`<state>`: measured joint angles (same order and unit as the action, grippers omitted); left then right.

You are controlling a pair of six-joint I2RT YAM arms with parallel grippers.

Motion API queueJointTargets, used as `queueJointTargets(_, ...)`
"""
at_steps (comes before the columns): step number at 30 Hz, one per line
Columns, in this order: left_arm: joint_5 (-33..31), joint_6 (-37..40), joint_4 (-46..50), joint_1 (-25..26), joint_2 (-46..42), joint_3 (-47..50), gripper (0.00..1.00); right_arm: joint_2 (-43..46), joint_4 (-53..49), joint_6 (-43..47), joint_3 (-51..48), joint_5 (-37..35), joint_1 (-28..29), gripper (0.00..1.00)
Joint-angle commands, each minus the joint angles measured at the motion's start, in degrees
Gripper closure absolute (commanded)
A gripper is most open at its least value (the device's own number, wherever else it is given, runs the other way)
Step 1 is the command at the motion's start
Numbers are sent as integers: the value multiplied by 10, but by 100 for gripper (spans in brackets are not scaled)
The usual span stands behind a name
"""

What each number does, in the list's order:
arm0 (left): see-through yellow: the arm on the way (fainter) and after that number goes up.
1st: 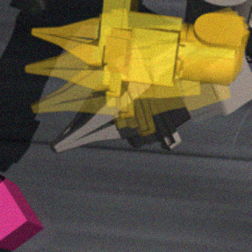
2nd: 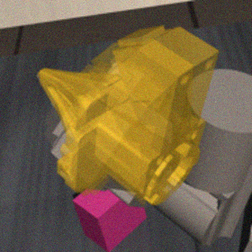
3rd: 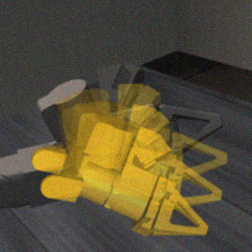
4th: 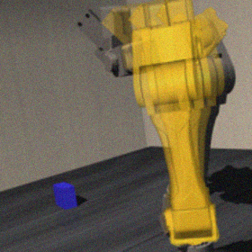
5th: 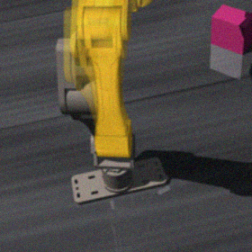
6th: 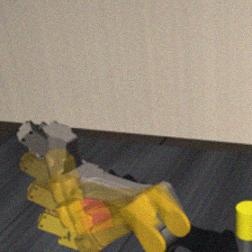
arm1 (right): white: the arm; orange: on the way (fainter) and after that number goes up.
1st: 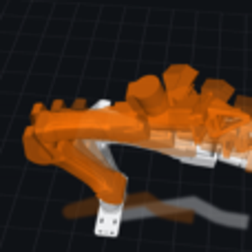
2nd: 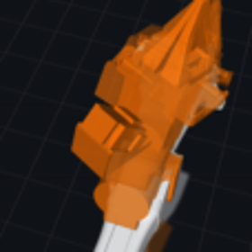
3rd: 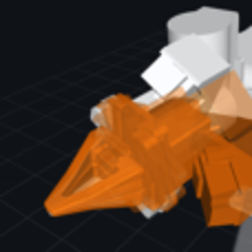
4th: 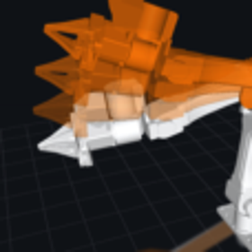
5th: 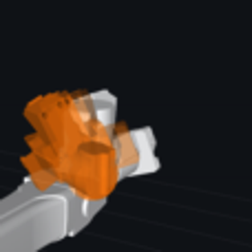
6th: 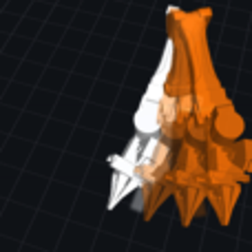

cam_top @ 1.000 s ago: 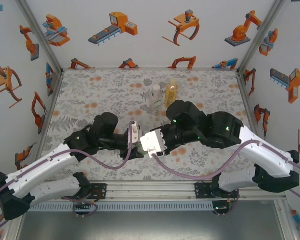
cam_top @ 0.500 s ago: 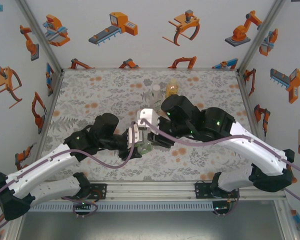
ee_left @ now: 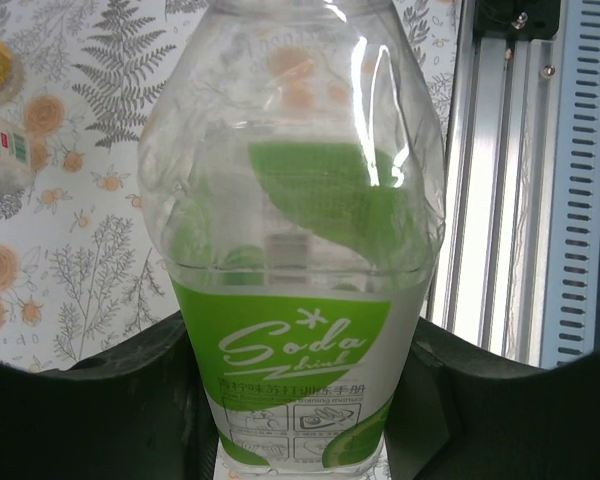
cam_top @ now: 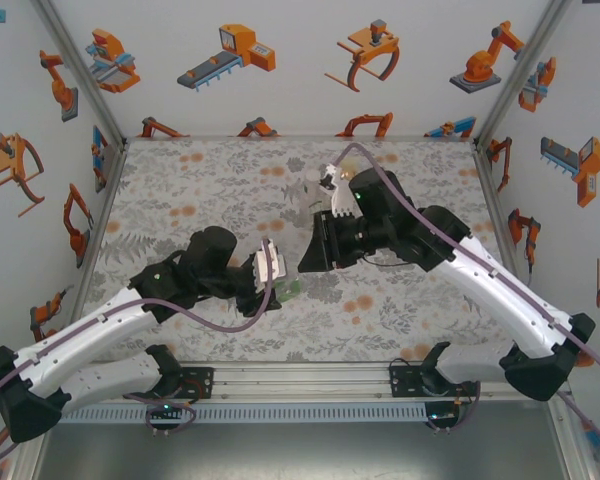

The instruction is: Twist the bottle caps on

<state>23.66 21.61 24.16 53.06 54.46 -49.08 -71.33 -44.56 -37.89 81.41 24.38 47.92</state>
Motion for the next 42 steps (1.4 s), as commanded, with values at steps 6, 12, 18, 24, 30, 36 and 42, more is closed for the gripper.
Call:
queueJointTargets(6, -11, -23, -133, 2, -11, -14, 100, 36, 51, -227, -90, -34, -15, 100)
queueJointTargets(12, -15, -57, -152, 2, 7, -21, 100, 65, 69, -179, -95, -109, -12, 100)
queueJointTargets(18, -4, -106, -162, 3, 35, -38, 100, 81, 61, -125, -83, -161, -11, 100)
queueJointTargets(24, -3, -122, -149, 3, 56, -52, 100, 83, 42, -87, -62, -196, 0, 100)
queueJointTargets(30, -24, -118, -134, 1, 44, -35, 100, 89, -43, -49, -22, -289, -1, 100)
queueJointTargets(36, -43, -125, -120, -8, 19, -20, 100, 101, -72, -40, -41, -336, -12, 100)
queueJointTargets(42, -67, -147, -124, -18, 3, -15, 100, 92, -56, -27, -139, -358, -20, 100)
